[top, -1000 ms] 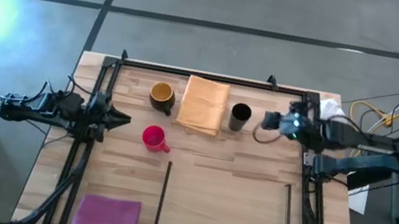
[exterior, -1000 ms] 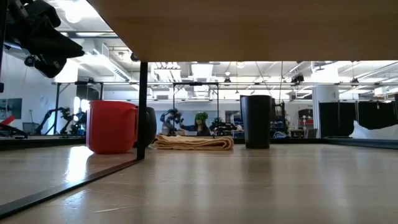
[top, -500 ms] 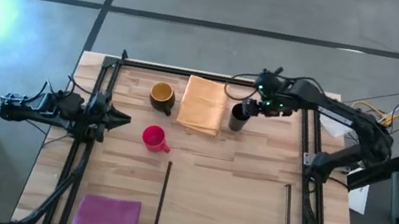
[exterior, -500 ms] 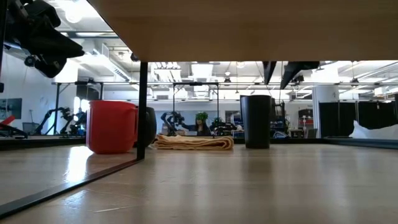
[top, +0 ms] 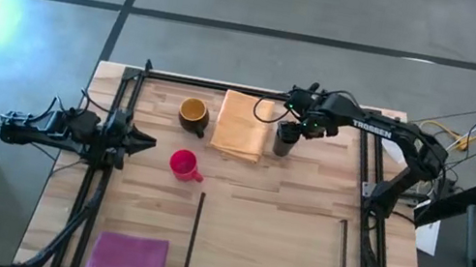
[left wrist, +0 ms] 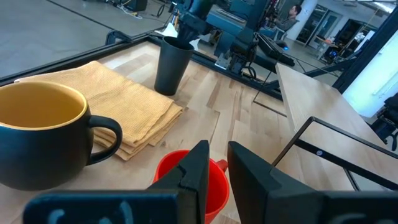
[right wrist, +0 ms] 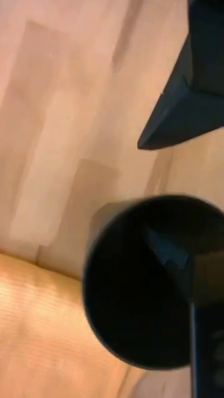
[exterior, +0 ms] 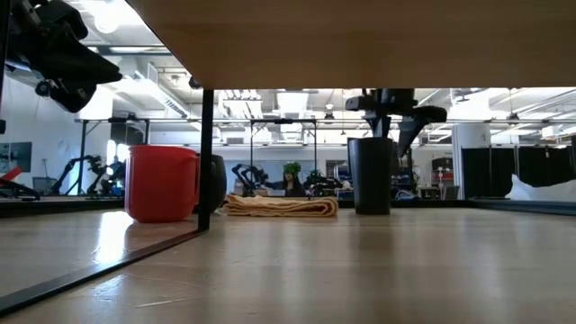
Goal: Stack small to large cups/mugs on shelf
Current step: Put the black cup on the shelf
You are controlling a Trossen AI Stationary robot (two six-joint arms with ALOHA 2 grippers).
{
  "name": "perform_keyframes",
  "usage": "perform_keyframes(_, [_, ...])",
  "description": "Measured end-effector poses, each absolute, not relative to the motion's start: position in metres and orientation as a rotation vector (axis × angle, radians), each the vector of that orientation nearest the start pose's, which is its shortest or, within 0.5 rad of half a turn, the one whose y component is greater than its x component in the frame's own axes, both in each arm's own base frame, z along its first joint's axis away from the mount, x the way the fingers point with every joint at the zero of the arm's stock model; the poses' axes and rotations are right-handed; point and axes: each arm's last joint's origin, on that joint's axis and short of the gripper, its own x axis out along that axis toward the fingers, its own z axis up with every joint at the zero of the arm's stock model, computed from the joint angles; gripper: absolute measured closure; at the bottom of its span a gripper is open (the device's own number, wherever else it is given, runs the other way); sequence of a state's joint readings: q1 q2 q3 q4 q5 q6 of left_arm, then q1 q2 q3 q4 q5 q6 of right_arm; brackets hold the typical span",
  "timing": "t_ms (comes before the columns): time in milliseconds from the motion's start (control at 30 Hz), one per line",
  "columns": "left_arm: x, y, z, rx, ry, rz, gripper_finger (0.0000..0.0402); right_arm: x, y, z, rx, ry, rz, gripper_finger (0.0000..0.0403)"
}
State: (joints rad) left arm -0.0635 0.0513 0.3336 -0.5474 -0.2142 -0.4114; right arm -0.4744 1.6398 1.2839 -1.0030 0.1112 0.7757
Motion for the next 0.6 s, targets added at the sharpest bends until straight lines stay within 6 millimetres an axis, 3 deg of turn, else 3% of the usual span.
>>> perform_keyframes(267, [0.068, 0.002, 0.218, -0.371, 0.228, 0.202, 0.0356, 0.263, -0.141, 0.263, 0.793, 1.097, -0.994, 0.0381])
perform_keyframes(433, [0.068, 0.002, 0.218, -0.371, 0.229, 0.202, 0.0356, 0.248, -0.134, 0.269, 0.784, 1.206, -1.015, 0.0394])
perform_keyframes(600, [0.068, 0.002, 0.218, -0.372, 0.228, 0.201, 0.0356, 0.234, -0.113, 0.308, 0.779, 1.139, -0.984, 0.0395])
